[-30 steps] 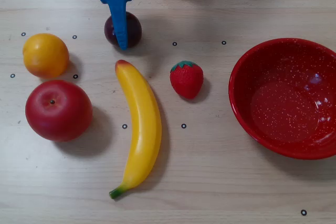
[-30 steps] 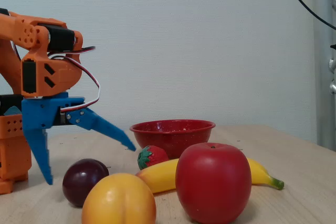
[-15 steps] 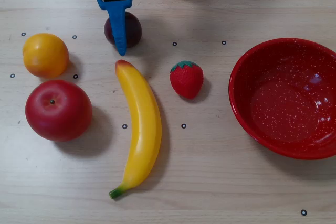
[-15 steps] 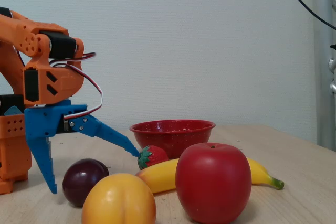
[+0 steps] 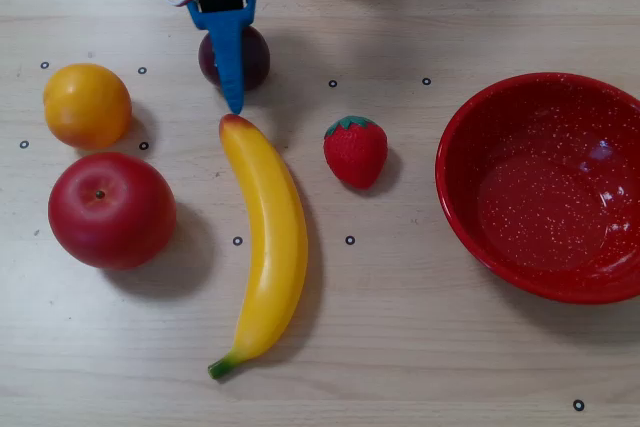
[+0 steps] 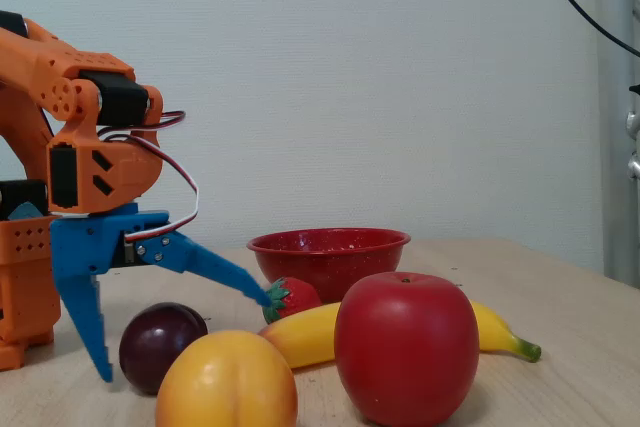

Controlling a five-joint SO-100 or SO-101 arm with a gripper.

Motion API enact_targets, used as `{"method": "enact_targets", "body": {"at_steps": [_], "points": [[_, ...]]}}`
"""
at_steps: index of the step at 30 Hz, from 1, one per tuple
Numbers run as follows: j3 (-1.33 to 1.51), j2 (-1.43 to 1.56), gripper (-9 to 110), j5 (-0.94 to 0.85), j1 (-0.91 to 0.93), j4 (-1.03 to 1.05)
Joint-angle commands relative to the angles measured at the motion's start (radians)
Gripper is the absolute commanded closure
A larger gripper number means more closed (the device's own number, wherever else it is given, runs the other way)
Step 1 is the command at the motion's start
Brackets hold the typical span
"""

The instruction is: Put plum in the red bowl.

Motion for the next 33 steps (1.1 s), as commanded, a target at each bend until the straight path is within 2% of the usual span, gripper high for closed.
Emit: {"method": "enact_targets", "body": {"at_steps": [1,33], "points": [[-0.014,0.008,42,-0.015,0.046,-0.028],[-0.006,-0.028,42,-0.025,0.057,-0.078]]}}
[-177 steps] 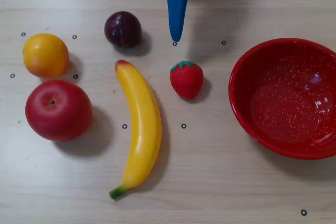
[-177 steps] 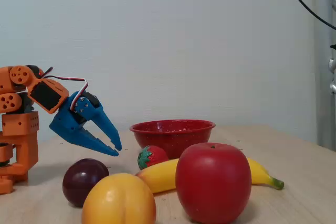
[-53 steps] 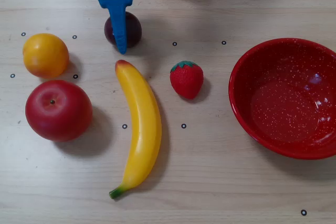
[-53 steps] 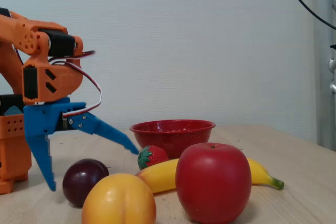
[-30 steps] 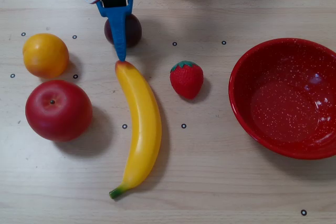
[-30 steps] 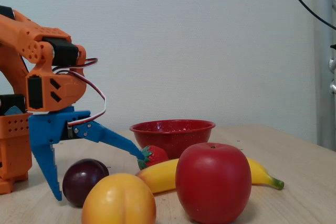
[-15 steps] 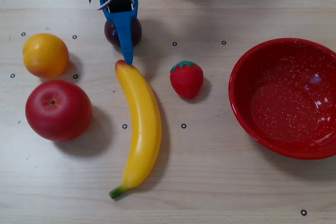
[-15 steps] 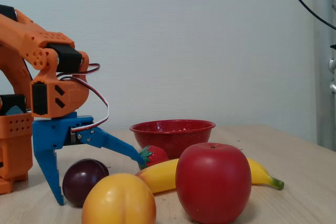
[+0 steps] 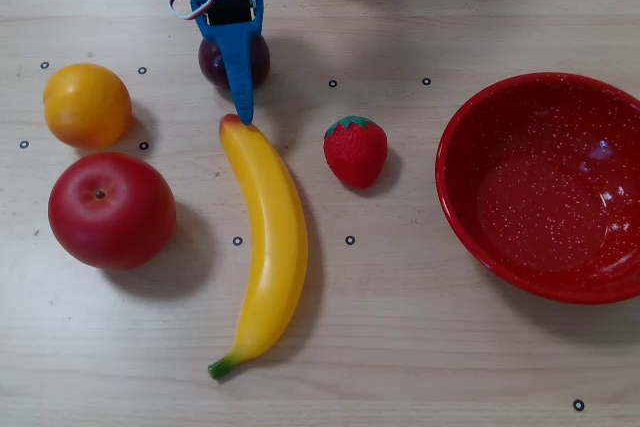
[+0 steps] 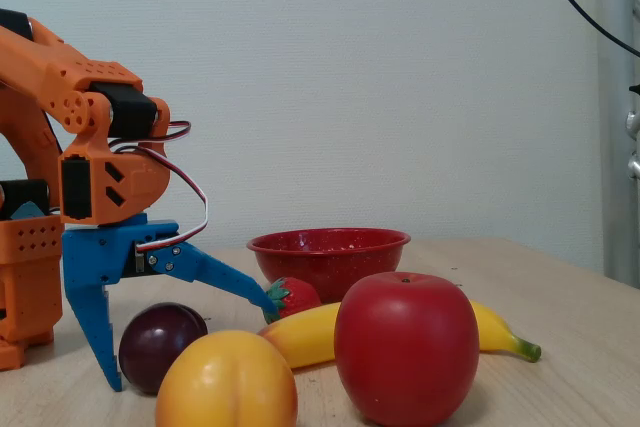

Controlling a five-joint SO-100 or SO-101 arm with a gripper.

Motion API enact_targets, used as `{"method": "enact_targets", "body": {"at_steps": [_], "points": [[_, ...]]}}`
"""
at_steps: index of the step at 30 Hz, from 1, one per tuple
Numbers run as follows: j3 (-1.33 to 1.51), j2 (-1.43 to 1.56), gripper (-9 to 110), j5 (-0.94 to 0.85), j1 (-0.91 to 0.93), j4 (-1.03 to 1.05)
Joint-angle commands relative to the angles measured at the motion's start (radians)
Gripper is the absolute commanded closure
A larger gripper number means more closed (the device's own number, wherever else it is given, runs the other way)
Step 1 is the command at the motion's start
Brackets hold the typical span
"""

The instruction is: Put plum in the red bowl.

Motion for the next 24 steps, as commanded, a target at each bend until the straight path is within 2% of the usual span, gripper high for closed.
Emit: {"method": "enact_targets", "body": {"at_steps": [1,14,24], "points": [[-0.038,0.012,43,-0.023,0.015,-0.021],[-0.037,0.017,50,-0.015,0.000,-0.018],[-0.034,0.017,60,-0.009,-0.006,-0.015]]}}
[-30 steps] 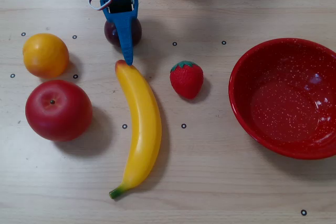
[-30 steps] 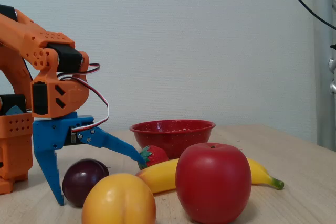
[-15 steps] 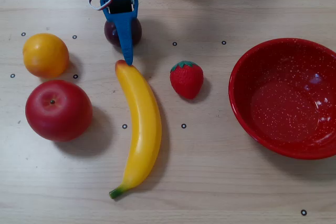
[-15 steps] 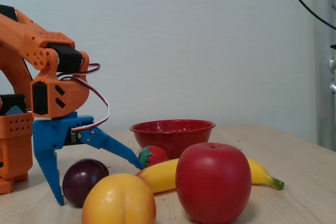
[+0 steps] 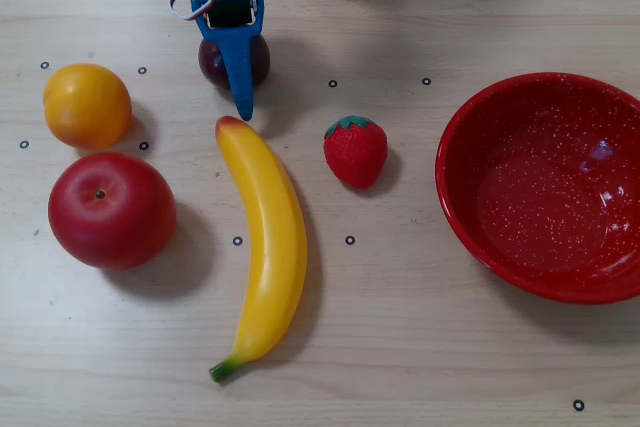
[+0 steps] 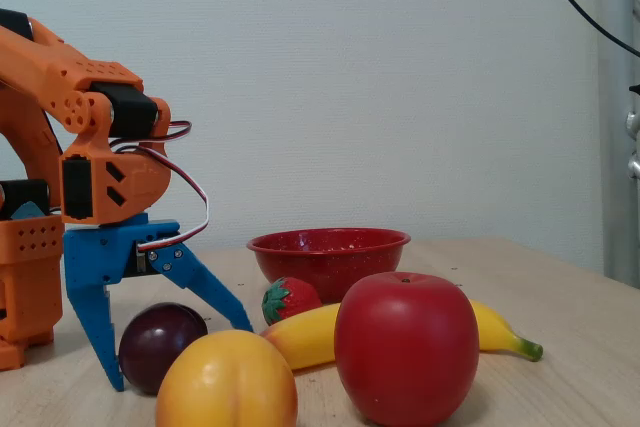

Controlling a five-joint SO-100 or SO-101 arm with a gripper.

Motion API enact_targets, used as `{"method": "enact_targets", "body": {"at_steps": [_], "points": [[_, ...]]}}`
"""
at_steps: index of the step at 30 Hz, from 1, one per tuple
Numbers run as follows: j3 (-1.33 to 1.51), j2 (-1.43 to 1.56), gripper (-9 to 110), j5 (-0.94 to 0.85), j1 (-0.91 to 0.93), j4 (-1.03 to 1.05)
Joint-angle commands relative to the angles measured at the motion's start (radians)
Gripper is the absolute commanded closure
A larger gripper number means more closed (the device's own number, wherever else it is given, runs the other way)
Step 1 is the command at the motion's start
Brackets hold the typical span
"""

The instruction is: Put plum in the red bowl.

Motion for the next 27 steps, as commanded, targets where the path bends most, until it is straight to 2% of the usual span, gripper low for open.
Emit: {"method": "enact_targets", "body": {"at_steps": [1,18,21,24,27], "points": [[-0.034,0.017,61,-0.008,-0.008,-0.014],[-0.038,0.015,79,0.006,-0.014,-0.014],[-0.038,0.015,86,0.009,-0.015,-0.012],[-0.041,0.017,99,0.014,-0.014,-0.003],[-0.072,0.025,101,0.008,-0.017,0.058]]}}
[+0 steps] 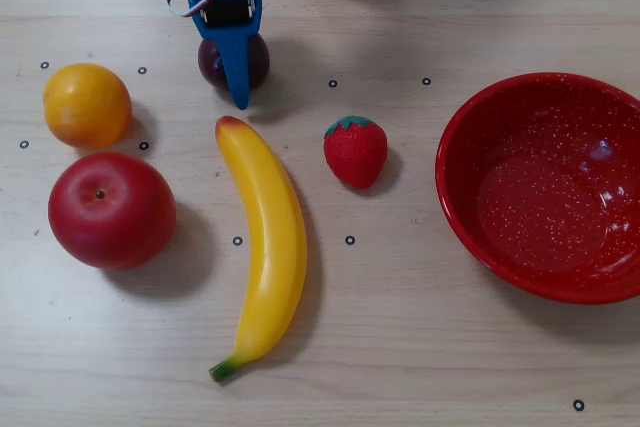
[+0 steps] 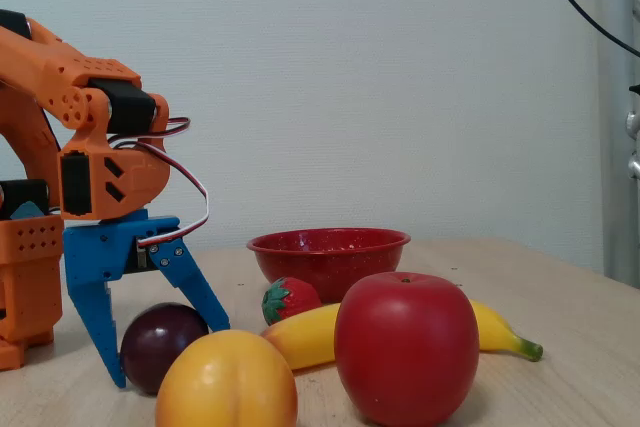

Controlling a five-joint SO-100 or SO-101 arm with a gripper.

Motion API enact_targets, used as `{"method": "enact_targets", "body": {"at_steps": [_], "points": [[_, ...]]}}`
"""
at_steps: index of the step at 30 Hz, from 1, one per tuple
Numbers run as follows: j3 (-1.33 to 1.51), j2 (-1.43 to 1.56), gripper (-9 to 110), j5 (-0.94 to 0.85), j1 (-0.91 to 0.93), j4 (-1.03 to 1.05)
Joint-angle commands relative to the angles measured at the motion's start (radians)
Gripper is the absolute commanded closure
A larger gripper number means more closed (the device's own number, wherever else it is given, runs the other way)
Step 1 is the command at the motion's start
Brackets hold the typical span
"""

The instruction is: Put plum in the red bowl.

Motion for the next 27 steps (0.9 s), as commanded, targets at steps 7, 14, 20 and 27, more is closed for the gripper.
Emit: {"method": "enact_targets", "body": {"at_steps": [7,14,20,27], "points": [[-0.256,0.086,101,-0.074,-0.009,0.322],[-0.482,0.135,101,-0.187,0.064,0.479],[-0.603,0.173,101,-0.347,0.199,0.394],[-0.657,0.204,101,-0.534,0.364,0.232]]}}
